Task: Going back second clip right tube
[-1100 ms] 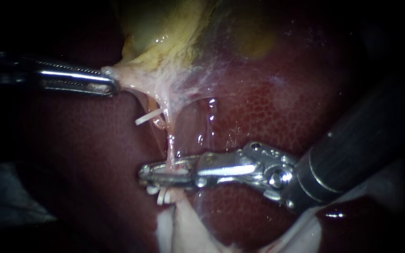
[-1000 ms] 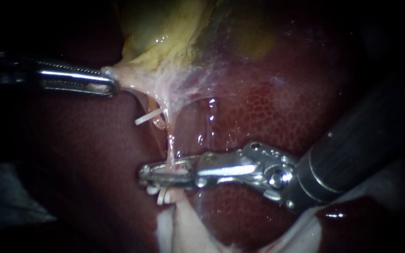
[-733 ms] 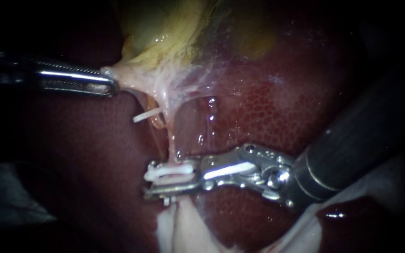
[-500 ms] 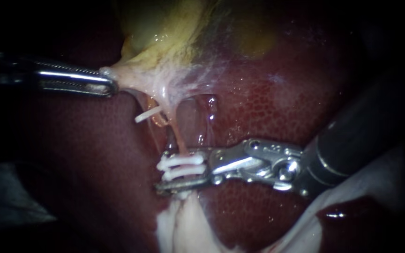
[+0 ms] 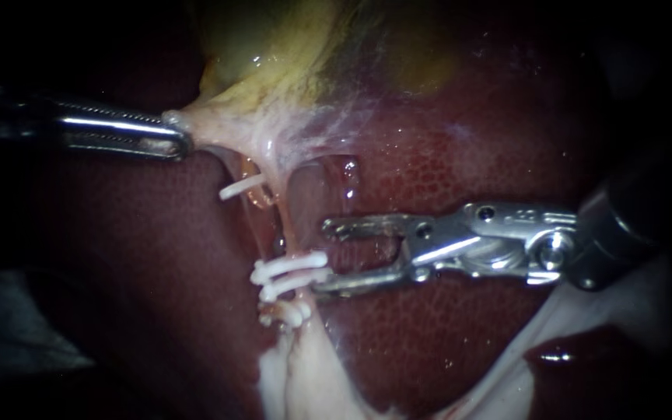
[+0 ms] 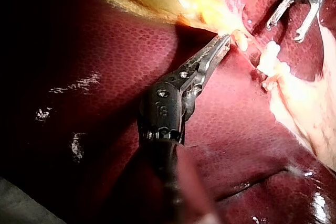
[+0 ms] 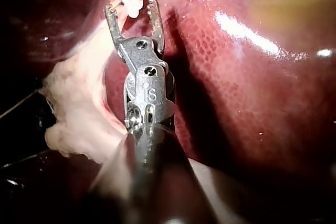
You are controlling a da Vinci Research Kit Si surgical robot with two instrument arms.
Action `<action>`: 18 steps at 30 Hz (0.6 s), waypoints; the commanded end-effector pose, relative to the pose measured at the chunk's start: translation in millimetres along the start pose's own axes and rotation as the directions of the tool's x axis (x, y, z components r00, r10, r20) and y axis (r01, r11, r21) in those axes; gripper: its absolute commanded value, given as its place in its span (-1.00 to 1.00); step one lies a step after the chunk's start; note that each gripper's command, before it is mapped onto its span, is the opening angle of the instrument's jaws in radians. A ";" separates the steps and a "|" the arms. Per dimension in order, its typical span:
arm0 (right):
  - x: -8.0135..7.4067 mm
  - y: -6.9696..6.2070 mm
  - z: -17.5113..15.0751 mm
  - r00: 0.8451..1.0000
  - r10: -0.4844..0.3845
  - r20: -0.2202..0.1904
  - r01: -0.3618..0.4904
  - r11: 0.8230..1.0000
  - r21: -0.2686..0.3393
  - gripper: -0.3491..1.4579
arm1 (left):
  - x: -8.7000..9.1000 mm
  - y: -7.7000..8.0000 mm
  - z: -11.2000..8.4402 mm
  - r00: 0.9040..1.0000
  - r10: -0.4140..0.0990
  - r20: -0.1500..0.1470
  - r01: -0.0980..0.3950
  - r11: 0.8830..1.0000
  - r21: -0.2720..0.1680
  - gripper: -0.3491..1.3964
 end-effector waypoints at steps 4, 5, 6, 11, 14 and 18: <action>0.4 -0.8 -2.6 0.995 -0.087 0.052 0.086 0.996 0.017 -0.07 | -0.1 -0.1 -0.1 1.000 0.000 0.000 0.000 1.000 -0.001 -1.00; 0.5 -1.1 -3.2 0.993 -0.093 0.066 0.092 0.996 0.020 -0.06 | -0.1 -0.1 -0.1 1.000 0.000 0.000 0.000 1.000 -0.001 -1.00; 0.6 -1.3 -3.7 0.992 -0.105 0.075 0.104 0.994 0.021 -0.06 | -0.1 -0.1 -0.1 1.000 0.001 0.000 -0.001 1.000 -0.001 -1.00; 0.9 -2.1 -6.0 0.980 -0.162 0.117 0.162 0.987 0.011 -0.06 | -0.4 -0.4 0.1 1.000 0.002 0.000 -0.002 1.000 0.000 -1.00; 1.2 -2.2 -7.0 0.974 -0.188 0.129 0.190 0.982 -0.006 -0.06 | -0.7 -0.6 0.5 1.000 0.004 0.000 -0.004 1.000 0.002 -1.00; 1.5 -2.0 -8.1 0.968 -0.211 0.134 0.216 0.976 -0.021 -0.06 | -1.1 -1.0 1.0 1.000 0.006 0.000 -0.006 1.000 0.004 -1.00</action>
